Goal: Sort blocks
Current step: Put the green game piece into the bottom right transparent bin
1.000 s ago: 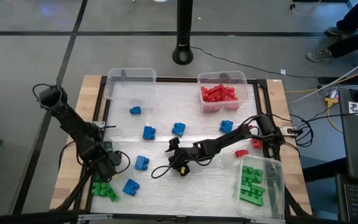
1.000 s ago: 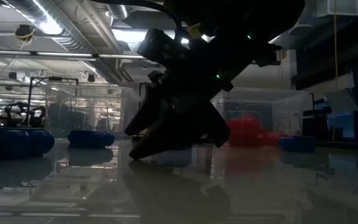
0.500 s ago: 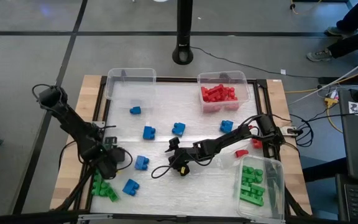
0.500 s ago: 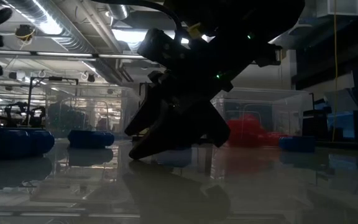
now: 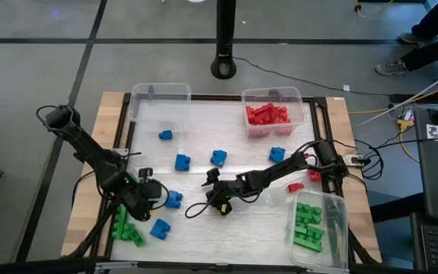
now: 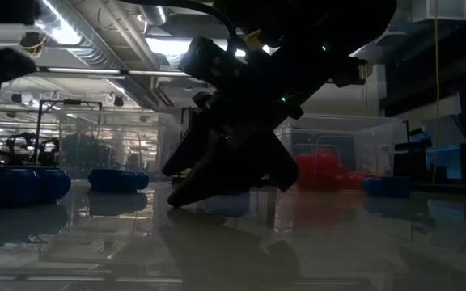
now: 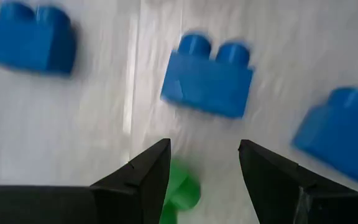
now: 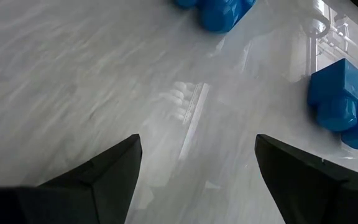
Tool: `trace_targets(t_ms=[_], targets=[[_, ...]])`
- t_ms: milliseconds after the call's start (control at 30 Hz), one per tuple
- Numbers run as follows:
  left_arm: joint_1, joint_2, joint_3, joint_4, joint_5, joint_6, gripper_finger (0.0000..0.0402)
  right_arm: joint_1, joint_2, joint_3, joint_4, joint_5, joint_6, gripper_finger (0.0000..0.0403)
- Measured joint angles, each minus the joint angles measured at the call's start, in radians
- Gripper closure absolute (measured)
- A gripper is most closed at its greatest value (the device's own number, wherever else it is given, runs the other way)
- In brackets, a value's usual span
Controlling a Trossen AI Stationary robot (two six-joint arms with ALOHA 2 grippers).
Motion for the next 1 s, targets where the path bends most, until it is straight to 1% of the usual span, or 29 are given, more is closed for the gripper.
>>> trace_targets(t_ms=[67,233,300,400,500,633,767,833,900,1000], targets=[[0.004,-0.004,-0.001,0.021,-0.015,0.035,0.0219,0.000,0.000,0.000,0.000,0.000,0.000,0.0088],[0.027,-0.004,-0.001,0.072,-0.054,0.231,0.0219,0.000,0.000,0.000,-0.001,0.000,0.000,0.0088],[0.041,-0.004,-0.001,0.099,-0.093,0.242,0.0219,0.000,0.000,0.000,-0.002,0.000,0.000,0.0088],[0.065,-0.004,-0.001,0.143,-0.106,0.247,0.0202,0.000,0.000,0.000,-0.002,0.000,-0.001,0.0088],[0.077,-0.004,-0.001,0.145,-0.105,0.221,0.0165,0.000,0.000,0.000,-0.003,0.000,-0.002,0.0088],[0.077,-0.005,-0.001,0.129,-0.099,0.195,0.0104,0.000,0.000,0.000,-0.003,0.000,-0.003,0.0088],[0.062,-0.005,-0.001,0.014,-0.048,0.107,0.0053,0.000,0.000,0.000,-0.004,0.000,-0.003,0.0088],[0.044,-0.005,-0.001,-0.048,-0.024,0.039,0.0033,0.000,0.000,0.000,-0.004,0.000,-0.003,0.0088],[0.021,-0.005,-0.001,-0.088,-0.021,-0.034,0.0016,0.000,0.000,0.000,-0.004,0.000,-0.003,0.0088],[-0.007,-0.005,-0.001,-0.118,-0.021,-0.067,0.0004,0.000,0.000,0.000,-0.004,0.000,-0.003,0.0088]])
